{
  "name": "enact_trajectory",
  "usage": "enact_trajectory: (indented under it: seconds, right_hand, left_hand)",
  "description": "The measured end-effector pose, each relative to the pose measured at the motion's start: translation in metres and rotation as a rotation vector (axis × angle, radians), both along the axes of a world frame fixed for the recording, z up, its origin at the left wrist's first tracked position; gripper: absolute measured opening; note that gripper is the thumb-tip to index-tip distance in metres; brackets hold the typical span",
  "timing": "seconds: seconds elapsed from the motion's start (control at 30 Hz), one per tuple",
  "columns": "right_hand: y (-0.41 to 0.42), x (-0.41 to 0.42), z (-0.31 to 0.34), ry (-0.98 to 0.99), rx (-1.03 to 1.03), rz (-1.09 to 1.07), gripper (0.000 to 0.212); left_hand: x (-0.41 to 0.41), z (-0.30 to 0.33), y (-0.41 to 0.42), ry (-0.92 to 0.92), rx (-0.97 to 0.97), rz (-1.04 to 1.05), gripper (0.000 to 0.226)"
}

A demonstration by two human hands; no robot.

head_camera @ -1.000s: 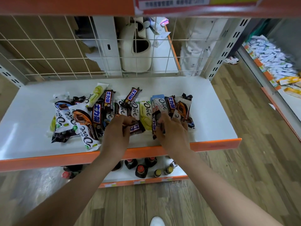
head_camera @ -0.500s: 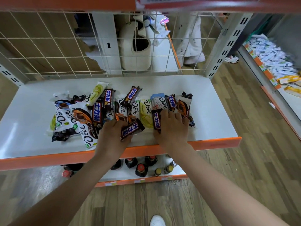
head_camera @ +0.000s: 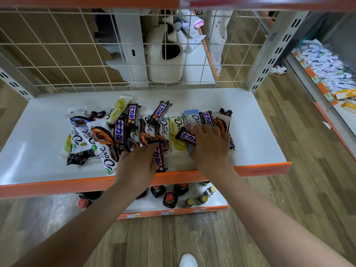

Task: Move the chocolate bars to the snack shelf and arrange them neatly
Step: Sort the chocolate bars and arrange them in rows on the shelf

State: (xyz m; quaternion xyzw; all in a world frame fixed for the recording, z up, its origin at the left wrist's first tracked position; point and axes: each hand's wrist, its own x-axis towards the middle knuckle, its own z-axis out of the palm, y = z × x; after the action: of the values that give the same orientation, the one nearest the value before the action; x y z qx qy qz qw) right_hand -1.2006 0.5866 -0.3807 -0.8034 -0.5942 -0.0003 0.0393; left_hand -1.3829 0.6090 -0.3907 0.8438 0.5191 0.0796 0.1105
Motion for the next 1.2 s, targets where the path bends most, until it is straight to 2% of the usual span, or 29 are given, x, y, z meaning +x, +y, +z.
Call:
enact_trajectory:
  seconds: [0.1,0.2,0.3,0.4,0.67,1.0,1.2]
  right_hand:
    - [0.002,0.0,0.0,0.026,0.004,-0.001,0.043]
    - [0.005,0.001,-0.001,0.004,-0.049,0.02,0.049]
    - [0.006,0.005,0.001,0.036,-0.068,0.033,0.048]
    - [0.003,0.005,0.003,0.114,-0.053,0.086,0.046]
    - [0.003,0.002,0.002,0.095,-0.121,0.166,0.052]
    - [-0.009,0.0,0.008,0.081,-0.108,0.186,0.053]
    - [-0.031,-0.007,0.037,0.063,-0.072,0.214,0.046]
  left_hand:
    - [-0.003,-0.001,0.0,0.142,0.058,-0.037,0.065]
    - [-0.004,0.006,0.001,0.128,0.14,-0.215,0.08]
    - [-0.005,0.007,0.004,0.12,0.215,-0.295,0.065]
    - [-0.005,0.007,0.008,0.108,0.153,-0.16,0.039]
    - [-0.012,0.0,0.013,0.101,0.084,-0.019,0.046]
    - [-0.024,0.015,0.007,0.08,0.092,-0.031,0.031]
    - [-0.033,0.044,-0.007,0.142,0.103,-0.109,0.037]
